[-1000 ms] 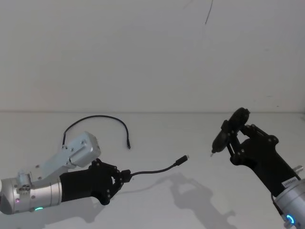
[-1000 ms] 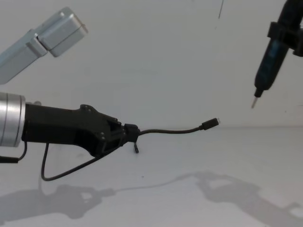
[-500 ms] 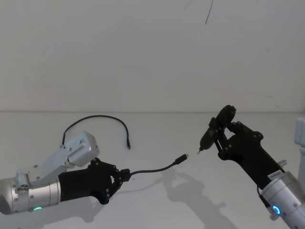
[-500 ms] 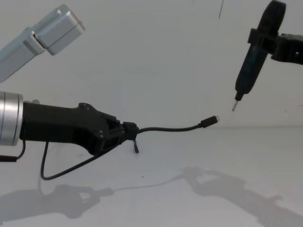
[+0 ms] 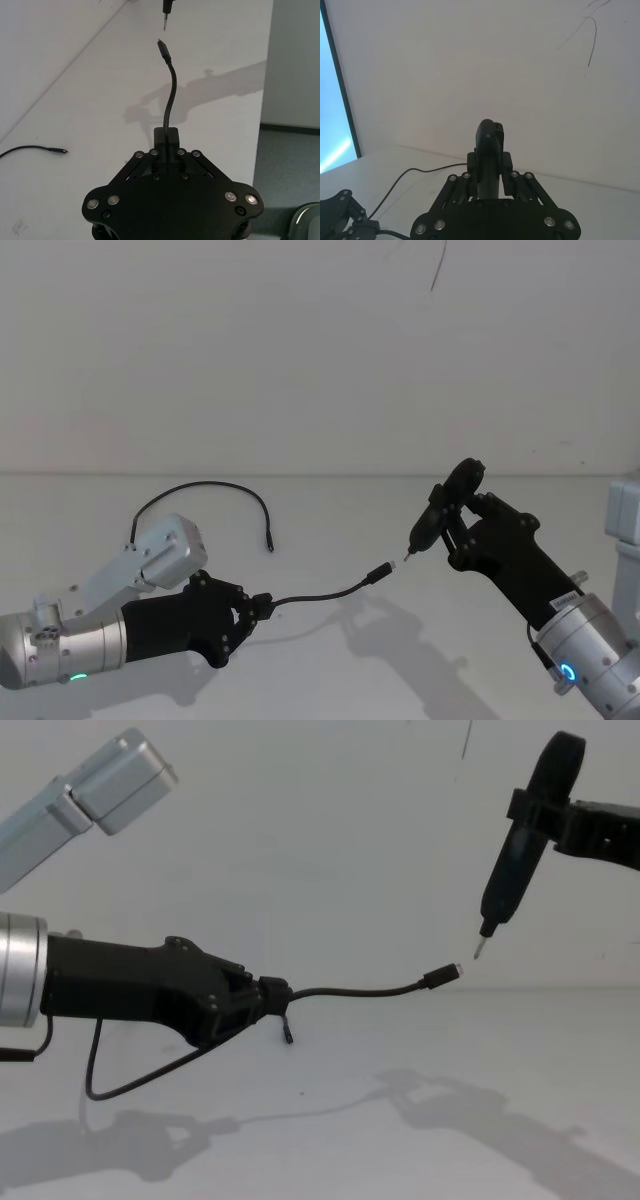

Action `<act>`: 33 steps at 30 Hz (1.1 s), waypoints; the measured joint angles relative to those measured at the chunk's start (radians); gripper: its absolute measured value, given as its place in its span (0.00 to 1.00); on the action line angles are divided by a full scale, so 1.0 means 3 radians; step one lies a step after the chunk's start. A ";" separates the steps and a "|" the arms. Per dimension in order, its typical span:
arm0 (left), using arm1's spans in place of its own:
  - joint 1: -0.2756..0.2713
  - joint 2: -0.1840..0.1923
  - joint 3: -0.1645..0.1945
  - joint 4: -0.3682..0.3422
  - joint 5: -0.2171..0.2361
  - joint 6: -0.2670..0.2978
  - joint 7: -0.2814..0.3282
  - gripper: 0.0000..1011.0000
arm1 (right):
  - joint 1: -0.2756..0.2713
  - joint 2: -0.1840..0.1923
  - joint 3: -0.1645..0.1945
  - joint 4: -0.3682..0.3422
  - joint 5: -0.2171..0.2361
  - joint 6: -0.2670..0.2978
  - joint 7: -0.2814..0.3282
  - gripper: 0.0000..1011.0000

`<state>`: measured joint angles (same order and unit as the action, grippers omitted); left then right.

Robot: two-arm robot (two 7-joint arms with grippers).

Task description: Pick up the data cable with the one hand.

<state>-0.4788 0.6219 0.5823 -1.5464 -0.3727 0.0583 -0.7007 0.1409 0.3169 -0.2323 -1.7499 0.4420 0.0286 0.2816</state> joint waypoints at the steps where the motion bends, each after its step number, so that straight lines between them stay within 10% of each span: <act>1: 0.0000 0.0000 0.0000 0.0000 0.0000 0.0000 0.0000 0.03 | 0.0008 -0.0001 -0.0004 0.0013 0.0009 -0.0001 0.0002 0.26; 33: 0.0002 0.0002 -0.0002 -0.0002 -0.0001 -0.0002 0.0000 0.03 | 0.0119 0.0023 -0.0091 0.0181 0.0143 -0.0001 0.0031 0.26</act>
<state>-0.4783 0.6224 0.5819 -1.5469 -0.3730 0.0578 -0.7008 0.1767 0.3238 -0.2597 -1.6956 0.4849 0.0283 0.2909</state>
